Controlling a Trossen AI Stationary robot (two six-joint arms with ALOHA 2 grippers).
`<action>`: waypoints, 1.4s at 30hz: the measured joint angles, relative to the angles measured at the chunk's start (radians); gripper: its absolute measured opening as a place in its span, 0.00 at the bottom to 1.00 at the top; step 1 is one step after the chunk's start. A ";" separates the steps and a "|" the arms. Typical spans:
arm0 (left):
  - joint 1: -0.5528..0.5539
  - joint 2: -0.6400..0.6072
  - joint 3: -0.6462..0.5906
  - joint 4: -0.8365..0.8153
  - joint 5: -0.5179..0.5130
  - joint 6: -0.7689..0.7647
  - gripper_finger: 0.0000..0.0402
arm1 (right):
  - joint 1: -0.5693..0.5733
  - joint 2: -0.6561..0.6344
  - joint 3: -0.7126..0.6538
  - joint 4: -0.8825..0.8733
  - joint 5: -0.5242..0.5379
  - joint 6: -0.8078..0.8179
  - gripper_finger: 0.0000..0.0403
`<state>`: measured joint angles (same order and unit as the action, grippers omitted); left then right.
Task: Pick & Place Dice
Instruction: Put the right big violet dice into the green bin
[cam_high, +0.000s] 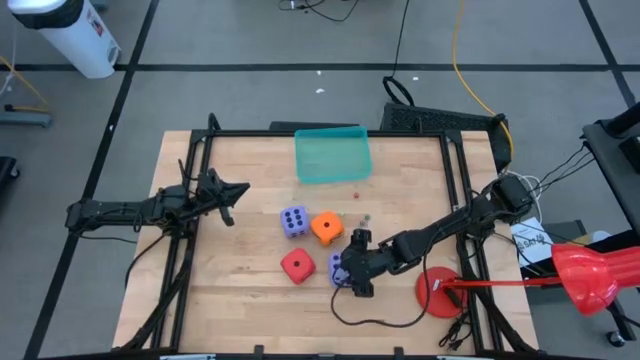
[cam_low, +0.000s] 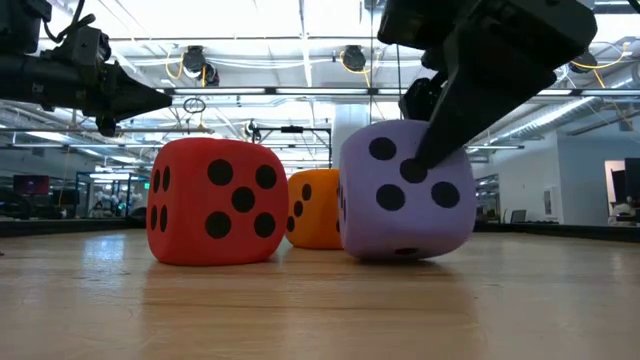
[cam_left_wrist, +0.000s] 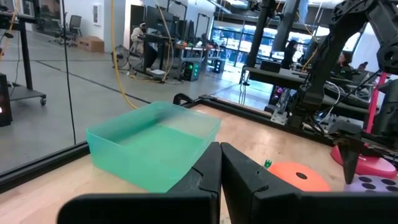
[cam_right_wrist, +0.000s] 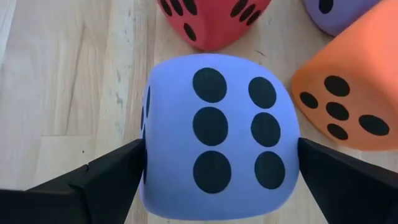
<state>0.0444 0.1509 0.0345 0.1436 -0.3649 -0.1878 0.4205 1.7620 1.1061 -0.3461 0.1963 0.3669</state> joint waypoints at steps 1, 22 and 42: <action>0.000 0.000 0.000 0.000 0.000 -0.003 0.02 | 0.002 0.001 0.000 -0.006 -0.003 -0.005 0.99; 0.000 0.000 0.000 0.001 0.046 -0.035 0.02 | 0.132 -0.057 -0.008 0.087 0.131 -0.239 0.99; 0.000 0.000 0.000 -0.021 0.053 -0.081 0.02 | 0.132 -0.045 -0.001 -0.023 0.091 -0.169 0.99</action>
<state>0.0441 0.1509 0.0345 0.1223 -0.3123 -0.2684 0.5527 1.7168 1.1048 -0.3688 0.2872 0.1980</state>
